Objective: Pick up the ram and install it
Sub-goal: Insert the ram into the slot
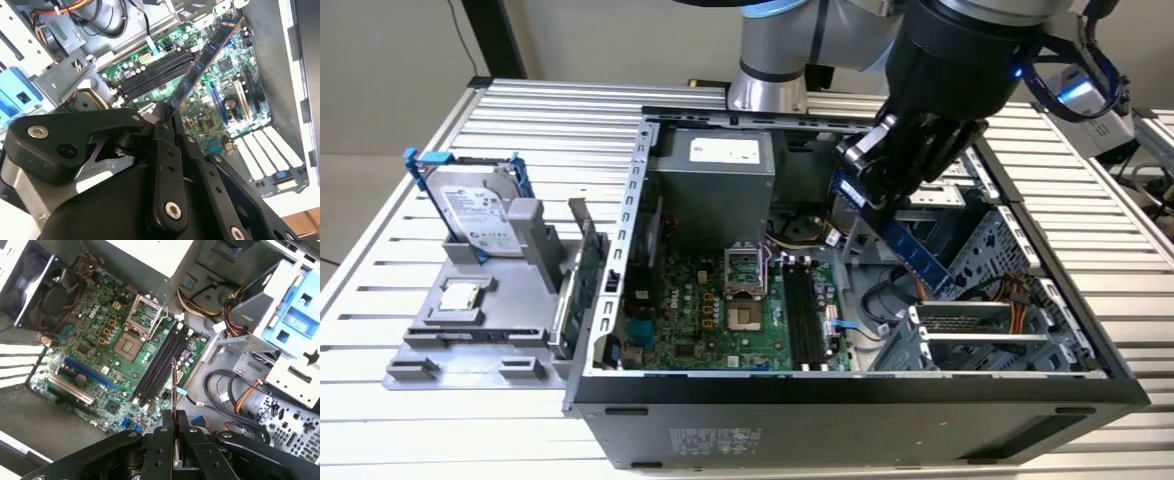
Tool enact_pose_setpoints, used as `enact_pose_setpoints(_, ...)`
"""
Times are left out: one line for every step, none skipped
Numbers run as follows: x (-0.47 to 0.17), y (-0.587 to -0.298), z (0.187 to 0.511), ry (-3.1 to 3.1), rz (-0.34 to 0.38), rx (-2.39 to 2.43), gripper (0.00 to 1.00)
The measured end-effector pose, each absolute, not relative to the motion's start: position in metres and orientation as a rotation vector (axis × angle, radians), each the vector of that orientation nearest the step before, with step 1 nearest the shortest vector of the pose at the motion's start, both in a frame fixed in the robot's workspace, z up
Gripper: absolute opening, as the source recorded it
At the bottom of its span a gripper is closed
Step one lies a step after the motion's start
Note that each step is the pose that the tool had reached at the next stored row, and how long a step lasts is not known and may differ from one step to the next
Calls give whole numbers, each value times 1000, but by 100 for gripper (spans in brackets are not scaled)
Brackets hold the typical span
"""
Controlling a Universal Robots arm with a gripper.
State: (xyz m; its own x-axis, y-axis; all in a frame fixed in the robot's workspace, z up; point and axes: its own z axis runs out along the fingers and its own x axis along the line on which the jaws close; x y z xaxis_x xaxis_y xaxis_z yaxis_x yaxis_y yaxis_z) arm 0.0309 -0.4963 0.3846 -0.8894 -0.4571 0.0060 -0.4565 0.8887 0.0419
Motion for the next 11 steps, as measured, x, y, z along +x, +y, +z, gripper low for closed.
enact_pose_setpoints(31, -496, 385, -3045, -62, 708, 0)
enact_pose_setpoints(31, -496, 384, -3051, -62, 681, 0)
enact_pose_setpoints(31, -496, 384, -3058, -62, 650, 0)
enact_pose_setpoints(31, -496, 384, -3064, -62, 622, 0)
enact_pose_setpoints(31, -496, 384, -3070, -63, 594, 0)
enact_pose_setpoints(31, -496, 384, -3076, -63, 566, 0)
enact_pose_setpoints(31, -496, 384, -3083, -63, 530, 0)
enact_pose_setpoints(31, -496, 384, -3088, -63, 503, 0)
enact_pose_setpoints(31, -496, 384, -3092, -63, 475, 0)
enact_pose_setpoints(31, -496, 384, -3097, -64, 447, 0)
enact_pose_setpoints(31, -496, 384, -3101, -64, 419, 0)
